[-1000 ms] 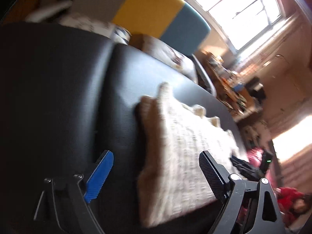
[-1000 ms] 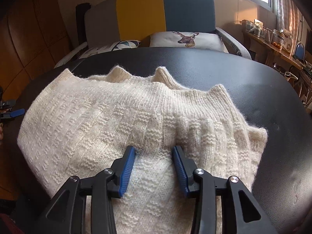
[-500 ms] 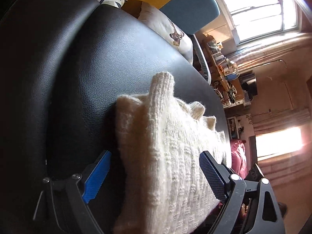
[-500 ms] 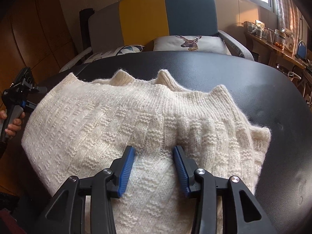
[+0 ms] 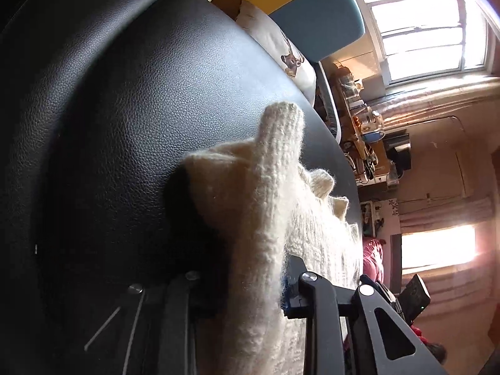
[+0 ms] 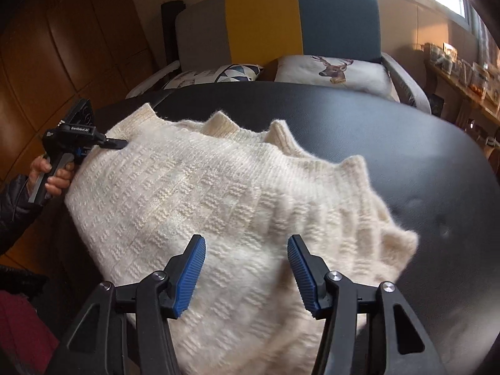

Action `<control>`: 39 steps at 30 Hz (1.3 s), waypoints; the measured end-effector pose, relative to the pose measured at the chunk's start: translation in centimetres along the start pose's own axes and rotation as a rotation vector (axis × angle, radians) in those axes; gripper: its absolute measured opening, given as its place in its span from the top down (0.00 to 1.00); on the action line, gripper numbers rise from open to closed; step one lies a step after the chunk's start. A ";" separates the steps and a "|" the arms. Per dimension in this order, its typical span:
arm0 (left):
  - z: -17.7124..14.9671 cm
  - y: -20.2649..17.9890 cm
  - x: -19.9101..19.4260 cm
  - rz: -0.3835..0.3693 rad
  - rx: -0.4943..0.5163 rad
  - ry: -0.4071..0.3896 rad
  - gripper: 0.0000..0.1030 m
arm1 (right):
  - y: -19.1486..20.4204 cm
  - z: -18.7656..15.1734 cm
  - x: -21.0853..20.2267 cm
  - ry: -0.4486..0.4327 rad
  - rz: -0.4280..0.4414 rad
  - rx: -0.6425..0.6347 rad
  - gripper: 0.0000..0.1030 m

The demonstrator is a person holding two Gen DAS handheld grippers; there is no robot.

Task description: Fold clothes

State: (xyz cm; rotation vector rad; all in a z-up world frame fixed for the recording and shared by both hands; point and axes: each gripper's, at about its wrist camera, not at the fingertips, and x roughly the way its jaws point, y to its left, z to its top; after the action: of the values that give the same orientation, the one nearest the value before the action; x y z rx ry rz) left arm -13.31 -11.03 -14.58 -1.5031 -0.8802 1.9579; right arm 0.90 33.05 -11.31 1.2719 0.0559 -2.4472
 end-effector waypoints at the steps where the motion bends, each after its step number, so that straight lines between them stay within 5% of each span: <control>1: 0.0 -0.1 0.0 0.007 0.002 -0.006 0.74 | -0.4 0.2 -0.8 0.013 -0.006 -0.028 0.46; 16: 1.3 0.0 -1.2 0.098 -0.019 -0.038 0.78 | -0.6 -0.9 5.0 0.416 0.046 -0.352 0.46; 30: 1.4 -0.2 -2.7 -0.004 -0.073 -0.068 0.80 | -2.2 -3.8 4.6 0.364 0.054 -0.168 0.40; 39: 1.6 -4.0 -5.2 -0.184 -0.159 -0.142 0.81 | -1.2 -4.4 4.7 0.367 0.031 -0.116 0.37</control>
State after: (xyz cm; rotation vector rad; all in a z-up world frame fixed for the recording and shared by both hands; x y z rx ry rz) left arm -13.47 -12.45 -7.97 -1.3264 -1.2158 1.9138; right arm 1.52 33.56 -17.85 1.6356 0.2689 -2.1216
